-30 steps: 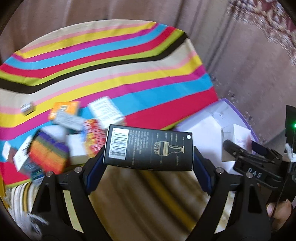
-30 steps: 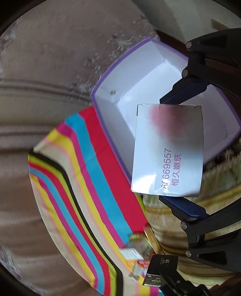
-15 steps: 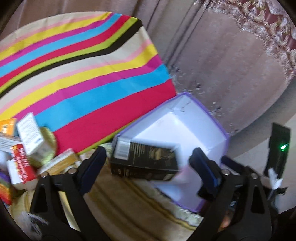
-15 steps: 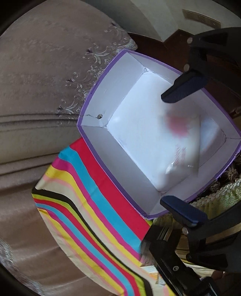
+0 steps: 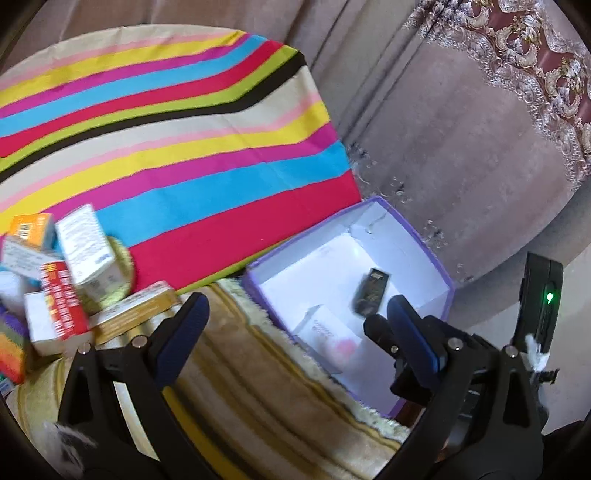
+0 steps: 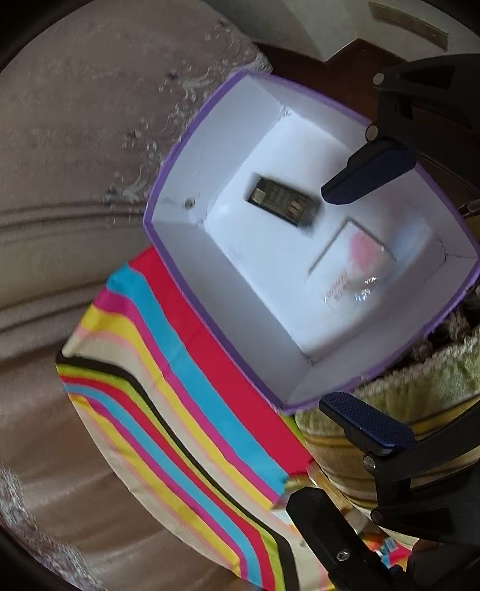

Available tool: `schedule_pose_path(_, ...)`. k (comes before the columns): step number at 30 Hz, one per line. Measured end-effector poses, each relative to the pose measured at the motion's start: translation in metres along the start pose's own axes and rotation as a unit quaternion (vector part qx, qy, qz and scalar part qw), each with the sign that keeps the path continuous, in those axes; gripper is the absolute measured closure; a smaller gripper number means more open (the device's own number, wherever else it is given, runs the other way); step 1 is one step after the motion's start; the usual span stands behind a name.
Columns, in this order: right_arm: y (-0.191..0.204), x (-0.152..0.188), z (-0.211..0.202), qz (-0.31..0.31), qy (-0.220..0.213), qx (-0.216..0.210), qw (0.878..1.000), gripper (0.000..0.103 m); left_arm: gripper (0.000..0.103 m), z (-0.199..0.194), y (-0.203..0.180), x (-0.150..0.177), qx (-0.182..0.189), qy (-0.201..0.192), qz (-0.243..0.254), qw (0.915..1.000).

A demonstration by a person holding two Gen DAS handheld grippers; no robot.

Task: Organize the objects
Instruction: 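Carry both boxes to the purple-rimmed box and release them inside, then move both grippers back over the boxes on the cloth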

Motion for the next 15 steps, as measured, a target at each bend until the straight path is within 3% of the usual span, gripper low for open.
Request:
schedule_pose_path(8,0.035,0.004,-0.006,-0.06,-0.001,-0.042,0.997,0.0,0.005,-0.044,0.038,0.014,-0.029,-0.039,-0.038,0.9981)
schedule_pose_path(15,0.065,0.01,-0.013,-0.115,-0.003,-0.06,0.992,0.0,0.005,-0.09,0.094,0.035,-0.08,-0.078,-0.105,0.9882)
Point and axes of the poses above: each gripper's, at about its wrist camera, not at the fingertips, and z roughly the way its jaws point, y to its left, x to its underside, the point moved 8 cm from there along z, roughly the way its jaws point, and after that the axes turned 4 degrees about z, right-handed, at the moved point
